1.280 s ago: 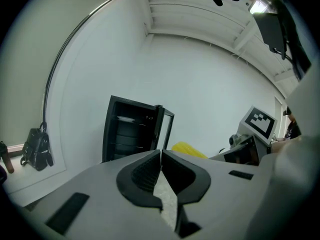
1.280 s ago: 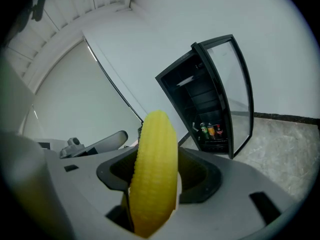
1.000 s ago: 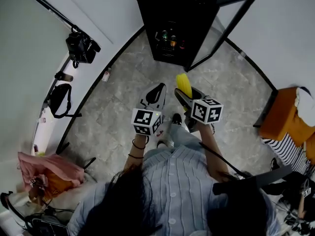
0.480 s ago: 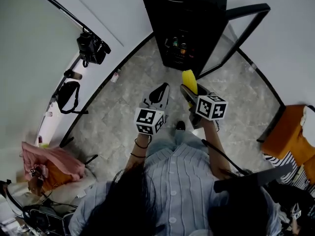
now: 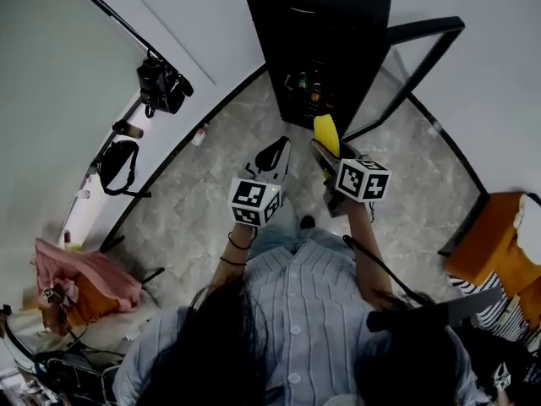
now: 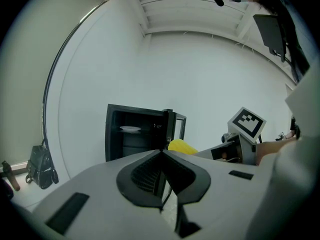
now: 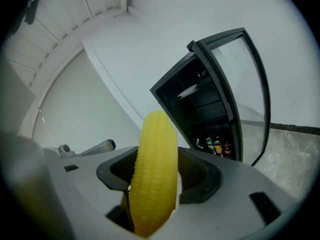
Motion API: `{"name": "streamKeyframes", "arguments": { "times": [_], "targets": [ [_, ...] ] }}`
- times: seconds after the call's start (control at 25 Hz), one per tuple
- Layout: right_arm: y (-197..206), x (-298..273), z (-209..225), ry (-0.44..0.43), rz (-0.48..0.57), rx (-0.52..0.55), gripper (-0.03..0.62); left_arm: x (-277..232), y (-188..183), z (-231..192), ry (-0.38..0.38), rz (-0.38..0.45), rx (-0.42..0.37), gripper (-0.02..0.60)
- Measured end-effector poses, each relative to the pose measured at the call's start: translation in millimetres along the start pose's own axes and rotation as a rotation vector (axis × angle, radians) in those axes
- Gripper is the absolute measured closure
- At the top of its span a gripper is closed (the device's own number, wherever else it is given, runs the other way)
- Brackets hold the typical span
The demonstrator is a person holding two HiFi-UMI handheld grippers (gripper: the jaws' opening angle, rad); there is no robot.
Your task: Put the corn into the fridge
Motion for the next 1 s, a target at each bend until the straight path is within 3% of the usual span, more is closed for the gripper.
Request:
{"name": "streamKeyframes", "arguments": {
  "times": [0.6,1.0],
  "targets": [
    [-7,-48,30,0.063,-0.031,-0.060,0.349,-54,9,-46,0.037,-0.052,0.001,0.561],
    [-11,-105,56,0.109,-0.068,-0.130,0.349,-112,22,-90,0.115,-0.131,-0.009,0.561]
  ]
}}
Point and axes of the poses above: the fingertips, and each gripper's own axes: x backward along the fingers, z to its right, y out of its underside, the point moved 5 cm from there along x, backward along the fingers, and after that the axes turned 3 degrees about x, right-handed, at the moved point
